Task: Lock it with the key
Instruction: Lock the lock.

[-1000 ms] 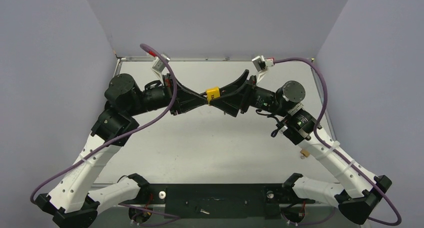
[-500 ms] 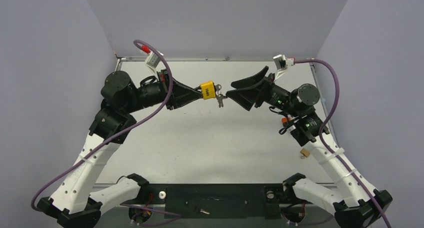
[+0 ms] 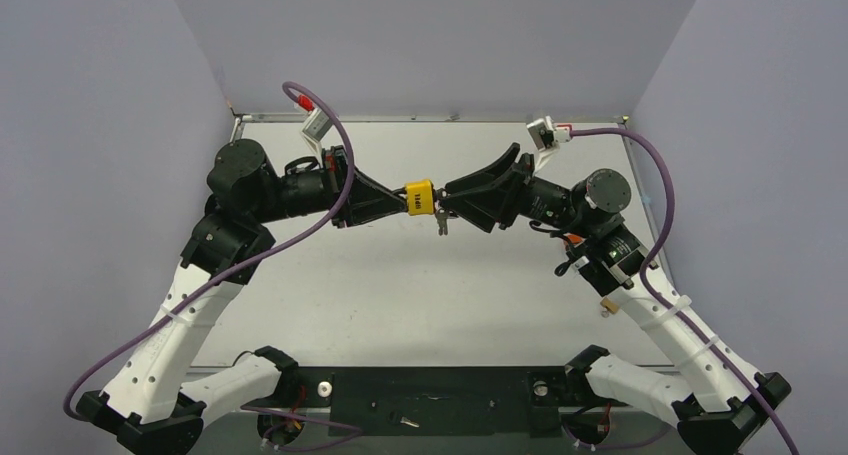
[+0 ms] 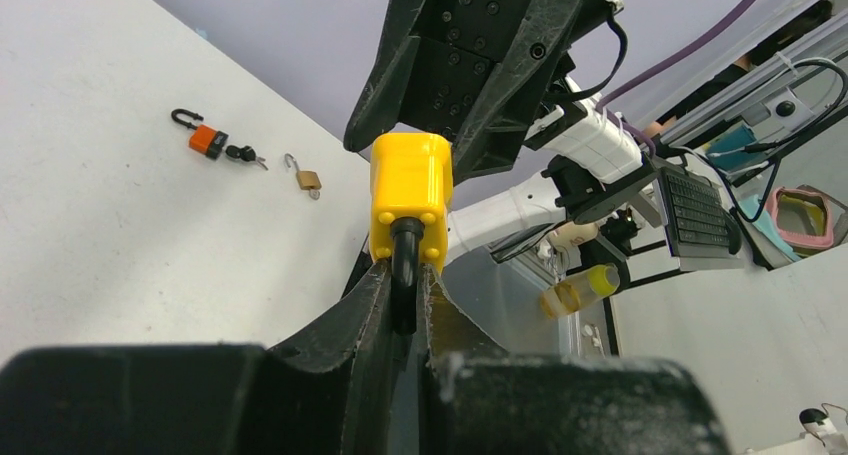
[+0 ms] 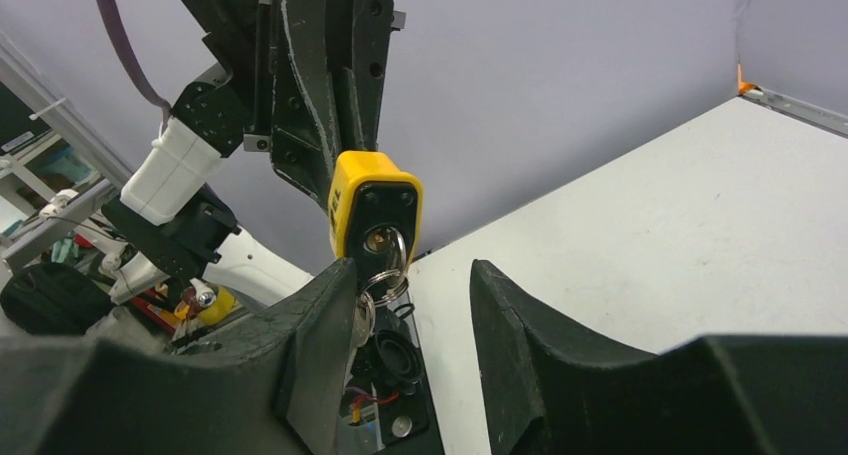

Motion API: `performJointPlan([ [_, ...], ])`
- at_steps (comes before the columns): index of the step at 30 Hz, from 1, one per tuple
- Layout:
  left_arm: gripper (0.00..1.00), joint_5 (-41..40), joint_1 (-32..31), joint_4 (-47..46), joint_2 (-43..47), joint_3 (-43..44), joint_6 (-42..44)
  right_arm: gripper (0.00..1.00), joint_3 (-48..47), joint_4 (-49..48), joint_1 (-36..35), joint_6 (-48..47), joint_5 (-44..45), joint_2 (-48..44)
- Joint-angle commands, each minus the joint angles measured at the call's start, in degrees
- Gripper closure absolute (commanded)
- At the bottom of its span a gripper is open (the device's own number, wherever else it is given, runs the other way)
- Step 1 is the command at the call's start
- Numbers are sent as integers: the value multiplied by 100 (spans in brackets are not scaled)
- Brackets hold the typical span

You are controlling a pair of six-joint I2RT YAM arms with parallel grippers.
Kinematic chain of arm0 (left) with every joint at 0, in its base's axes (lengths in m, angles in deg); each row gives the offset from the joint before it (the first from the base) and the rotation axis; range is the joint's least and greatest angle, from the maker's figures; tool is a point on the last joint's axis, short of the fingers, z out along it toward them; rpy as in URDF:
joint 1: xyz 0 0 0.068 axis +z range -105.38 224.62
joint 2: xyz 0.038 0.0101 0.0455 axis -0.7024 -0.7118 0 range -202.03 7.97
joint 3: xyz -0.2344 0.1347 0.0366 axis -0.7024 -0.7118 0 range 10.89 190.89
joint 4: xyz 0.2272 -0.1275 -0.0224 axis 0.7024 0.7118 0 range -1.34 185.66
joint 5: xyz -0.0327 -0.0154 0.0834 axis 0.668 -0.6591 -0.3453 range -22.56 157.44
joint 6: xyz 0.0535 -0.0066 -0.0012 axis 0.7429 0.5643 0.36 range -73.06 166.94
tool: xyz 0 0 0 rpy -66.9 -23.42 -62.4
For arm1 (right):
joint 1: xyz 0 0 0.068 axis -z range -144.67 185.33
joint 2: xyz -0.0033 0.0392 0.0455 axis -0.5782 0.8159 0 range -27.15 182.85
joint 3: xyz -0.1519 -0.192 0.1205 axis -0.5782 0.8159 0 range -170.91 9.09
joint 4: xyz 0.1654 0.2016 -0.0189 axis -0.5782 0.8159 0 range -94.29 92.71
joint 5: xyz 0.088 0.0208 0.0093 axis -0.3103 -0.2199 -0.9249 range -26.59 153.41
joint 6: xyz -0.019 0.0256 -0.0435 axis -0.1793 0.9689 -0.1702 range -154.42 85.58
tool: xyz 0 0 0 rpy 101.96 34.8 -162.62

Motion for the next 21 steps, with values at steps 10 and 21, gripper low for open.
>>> performJointPlan([
  [10,100,258,30,-464,31,71,-58,66,-277,-59,-226,-185,37,81],
  [21,100,217,40,-378,31,25,51,100,-208,-110,-324,-170,112,80],
])
